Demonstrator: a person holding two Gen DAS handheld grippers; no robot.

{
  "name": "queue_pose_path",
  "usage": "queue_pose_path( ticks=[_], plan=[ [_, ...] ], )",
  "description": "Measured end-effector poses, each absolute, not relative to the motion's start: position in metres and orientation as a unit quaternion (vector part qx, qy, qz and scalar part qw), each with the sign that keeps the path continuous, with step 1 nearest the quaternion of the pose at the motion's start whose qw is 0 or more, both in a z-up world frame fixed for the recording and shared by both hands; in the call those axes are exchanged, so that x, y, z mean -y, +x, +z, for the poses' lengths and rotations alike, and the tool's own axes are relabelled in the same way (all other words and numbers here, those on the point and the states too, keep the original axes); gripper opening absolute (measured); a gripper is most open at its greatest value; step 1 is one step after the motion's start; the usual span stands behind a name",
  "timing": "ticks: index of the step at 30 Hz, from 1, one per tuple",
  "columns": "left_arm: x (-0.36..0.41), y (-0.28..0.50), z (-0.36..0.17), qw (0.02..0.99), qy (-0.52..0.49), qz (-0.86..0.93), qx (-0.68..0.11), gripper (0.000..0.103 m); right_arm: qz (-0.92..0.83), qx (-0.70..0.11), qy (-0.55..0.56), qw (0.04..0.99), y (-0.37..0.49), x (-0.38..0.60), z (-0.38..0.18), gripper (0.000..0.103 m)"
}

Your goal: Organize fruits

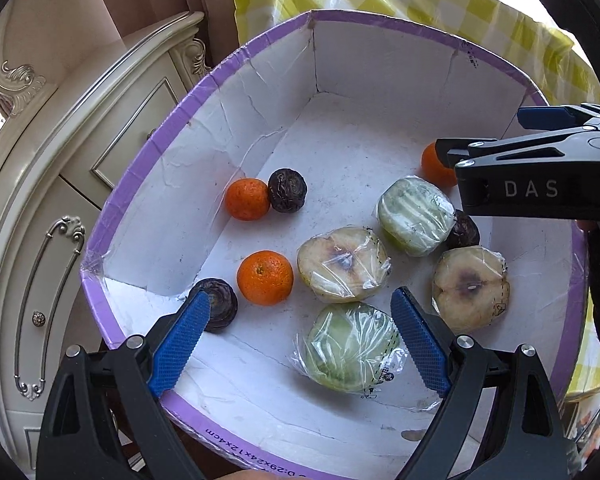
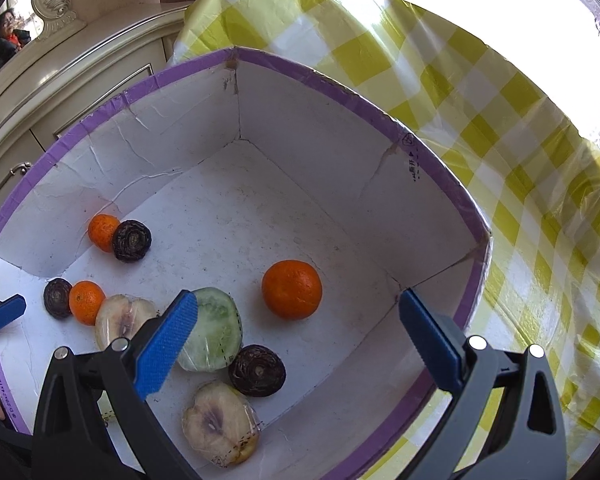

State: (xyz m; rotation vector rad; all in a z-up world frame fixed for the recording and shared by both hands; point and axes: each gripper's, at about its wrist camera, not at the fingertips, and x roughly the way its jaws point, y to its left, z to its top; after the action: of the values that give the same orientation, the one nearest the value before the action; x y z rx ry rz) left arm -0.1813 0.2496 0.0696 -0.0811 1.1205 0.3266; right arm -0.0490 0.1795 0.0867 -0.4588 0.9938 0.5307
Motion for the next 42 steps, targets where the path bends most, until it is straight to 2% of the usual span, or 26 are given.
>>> queue_pose_path(
  ticks=[42],
  plan=[
    [-0.2533, -0.1737, 0.0618, 0.828, -0.038, 0.164, -0.535, 0.089, 0.254, -0.468, -0.210, 0.820, -0.0472, -0.1788, 0.0857, 0.101]
  ],
)
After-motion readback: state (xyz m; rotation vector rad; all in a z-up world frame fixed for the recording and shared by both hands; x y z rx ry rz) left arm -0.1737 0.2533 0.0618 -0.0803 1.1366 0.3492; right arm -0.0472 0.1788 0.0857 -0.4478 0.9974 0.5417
